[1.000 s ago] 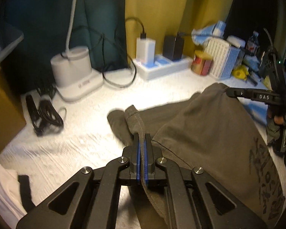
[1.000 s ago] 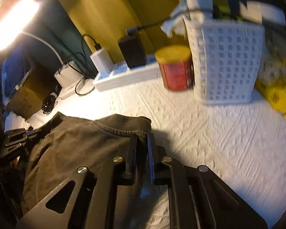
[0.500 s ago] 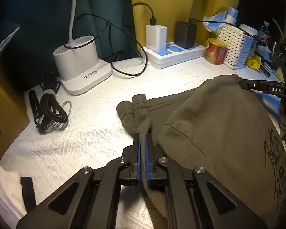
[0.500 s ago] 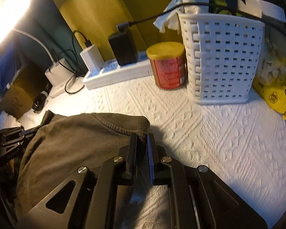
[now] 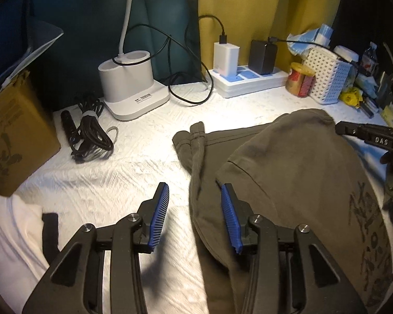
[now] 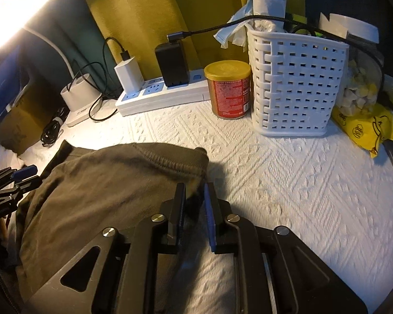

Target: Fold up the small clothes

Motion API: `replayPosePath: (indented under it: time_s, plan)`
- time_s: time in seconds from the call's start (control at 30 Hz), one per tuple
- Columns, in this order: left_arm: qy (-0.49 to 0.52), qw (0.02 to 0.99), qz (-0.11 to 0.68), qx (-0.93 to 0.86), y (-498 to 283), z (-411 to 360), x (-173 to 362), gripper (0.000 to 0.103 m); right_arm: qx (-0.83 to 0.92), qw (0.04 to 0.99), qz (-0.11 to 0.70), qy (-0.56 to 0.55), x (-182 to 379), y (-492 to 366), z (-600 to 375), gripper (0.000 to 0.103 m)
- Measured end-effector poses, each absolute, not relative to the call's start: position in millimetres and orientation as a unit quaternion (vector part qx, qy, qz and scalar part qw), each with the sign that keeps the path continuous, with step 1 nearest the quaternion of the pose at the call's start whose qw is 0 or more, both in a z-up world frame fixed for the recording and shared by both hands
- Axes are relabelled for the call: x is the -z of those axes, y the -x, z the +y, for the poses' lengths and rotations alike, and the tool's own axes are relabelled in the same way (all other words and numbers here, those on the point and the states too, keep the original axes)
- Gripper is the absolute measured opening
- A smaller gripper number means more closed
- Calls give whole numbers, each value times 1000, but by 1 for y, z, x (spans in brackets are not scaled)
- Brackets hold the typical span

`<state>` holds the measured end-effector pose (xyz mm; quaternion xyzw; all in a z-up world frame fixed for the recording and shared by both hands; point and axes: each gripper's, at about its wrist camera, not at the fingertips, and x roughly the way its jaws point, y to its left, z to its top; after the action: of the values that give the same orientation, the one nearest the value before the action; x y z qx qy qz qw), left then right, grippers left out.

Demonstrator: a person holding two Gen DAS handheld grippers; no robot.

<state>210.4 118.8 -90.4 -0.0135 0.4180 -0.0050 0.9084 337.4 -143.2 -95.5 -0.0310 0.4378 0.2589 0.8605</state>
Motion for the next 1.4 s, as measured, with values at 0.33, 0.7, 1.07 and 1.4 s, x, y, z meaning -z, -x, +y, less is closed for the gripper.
replayPosePath:
  time_s: [0.33, 0.7, 1.07, 1.4]
  plan:
    - [27, 912, 408, 30, -181, 103, 77, 41, -261, 863, 432, 35, 87, -302, -147, 55]
    - [39, 911, 406, 54, -136, 86, 75, 65, -267, 861, 431, 40, 83, -253, -158, 55]
    - [44, 902, 421, 81, -89, 65, 89, 65, -271, 855, 441, 42, 93, -197, -169, 55]
    - [42, 896, 431, 95, -51, 54, 101, 65, -270, 852, 443, 66, 99, -146, -170, 55]
